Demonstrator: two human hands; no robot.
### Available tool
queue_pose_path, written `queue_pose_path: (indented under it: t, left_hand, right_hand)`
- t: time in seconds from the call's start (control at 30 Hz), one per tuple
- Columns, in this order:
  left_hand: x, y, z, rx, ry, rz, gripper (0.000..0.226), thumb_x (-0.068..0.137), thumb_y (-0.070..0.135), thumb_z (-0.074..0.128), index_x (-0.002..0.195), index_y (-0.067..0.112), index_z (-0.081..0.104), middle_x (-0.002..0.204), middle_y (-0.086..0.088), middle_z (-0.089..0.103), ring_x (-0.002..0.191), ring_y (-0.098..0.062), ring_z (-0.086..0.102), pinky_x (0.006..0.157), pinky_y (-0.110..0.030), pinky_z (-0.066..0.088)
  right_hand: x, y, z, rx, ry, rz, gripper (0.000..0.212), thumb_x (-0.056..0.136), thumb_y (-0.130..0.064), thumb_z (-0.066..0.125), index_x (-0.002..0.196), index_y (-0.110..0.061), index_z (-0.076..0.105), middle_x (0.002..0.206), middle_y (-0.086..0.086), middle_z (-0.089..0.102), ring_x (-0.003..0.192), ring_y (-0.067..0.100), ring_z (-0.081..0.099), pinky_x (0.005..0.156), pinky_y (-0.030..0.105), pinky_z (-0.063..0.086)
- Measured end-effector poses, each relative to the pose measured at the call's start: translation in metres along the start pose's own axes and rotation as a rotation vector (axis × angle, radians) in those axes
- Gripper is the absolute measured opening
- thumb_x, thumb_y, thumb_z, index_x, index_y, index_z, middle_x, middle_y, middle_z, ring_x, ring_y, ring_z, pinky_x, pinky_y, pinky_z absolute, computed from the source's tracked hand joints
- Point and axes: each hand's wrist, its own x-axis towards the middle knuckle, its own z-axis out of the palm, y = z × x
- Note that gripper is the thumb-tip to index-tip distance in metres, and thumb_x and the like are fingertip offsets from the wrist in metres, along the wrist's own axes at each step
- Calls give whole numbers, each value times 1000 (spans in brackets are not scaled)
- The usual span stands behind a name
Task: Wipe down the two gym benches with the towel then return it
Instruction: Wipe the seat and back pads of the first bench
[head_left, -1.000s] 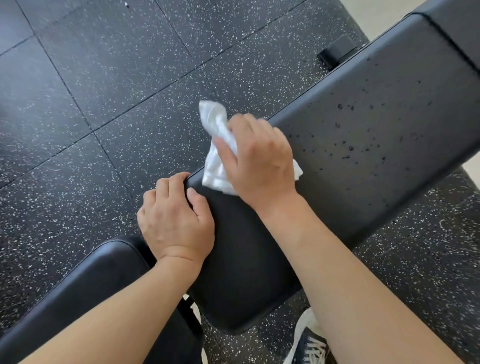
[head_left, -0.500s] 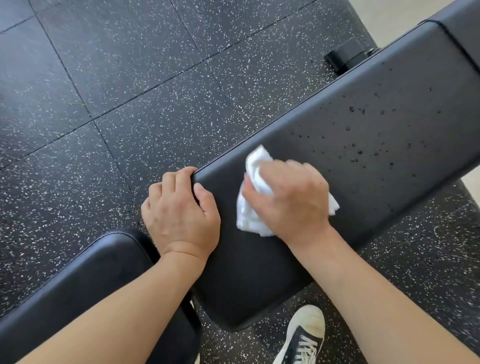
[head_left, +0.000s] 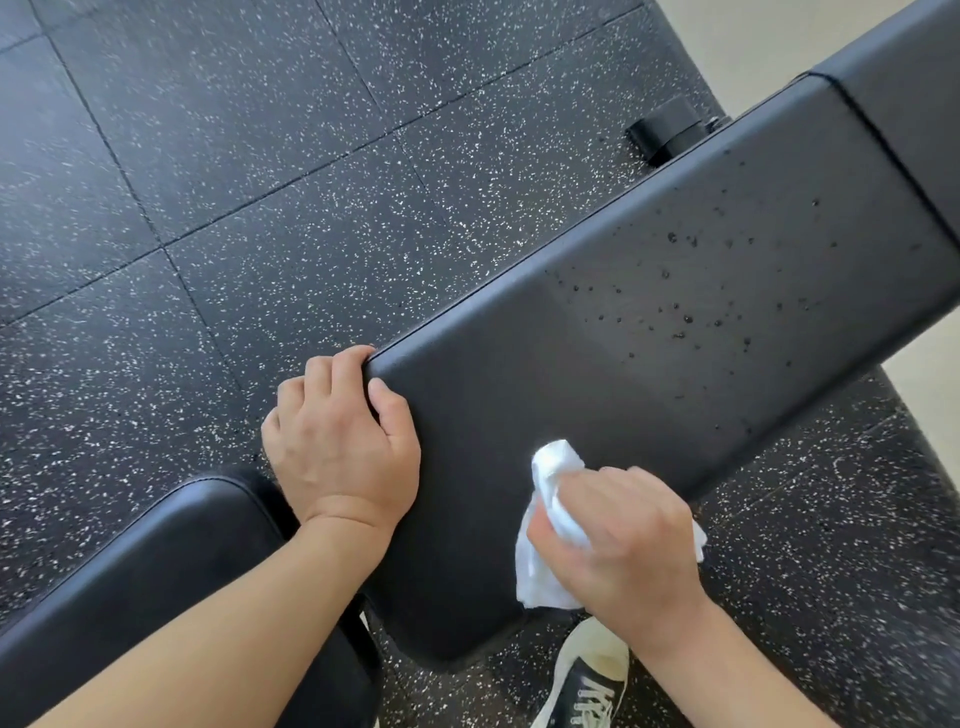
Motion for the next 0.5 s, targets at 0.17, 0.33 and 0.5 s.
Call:
queue_pose_path:
  t: [0.17,0.33,0.5]
  left_hand:
    - [1,-3,2,-4,19,8,44,96,36,38,126,20,64,115,-4,64,104,-36,54,87,-49,42]
    - [0,-1,0,2,-2,-6,43,97,36,37,127,20,63,117,-6,64,107,-37,53,89,-49,40]
    - [-1,6,-5,15,-35,-20,45,97,36,34,129,20,62,121,-7,64,113,-37,52,95,-50,39]
  right_hand:
    - [39,3,9,-32,54,-33,38,77,-11,70,58,-18,37,52,0,28,47,24,28,43,36,30]
    - [122,-5,40,-71,123,87,23,77,-21,59,58,-16,47,48,2,35,43,30,45,47,34,33]
    - [128,-5,35,-56,29,125,31,63,-15,84,58,-12,54,44,3,41,40,30,50,50,28,27]
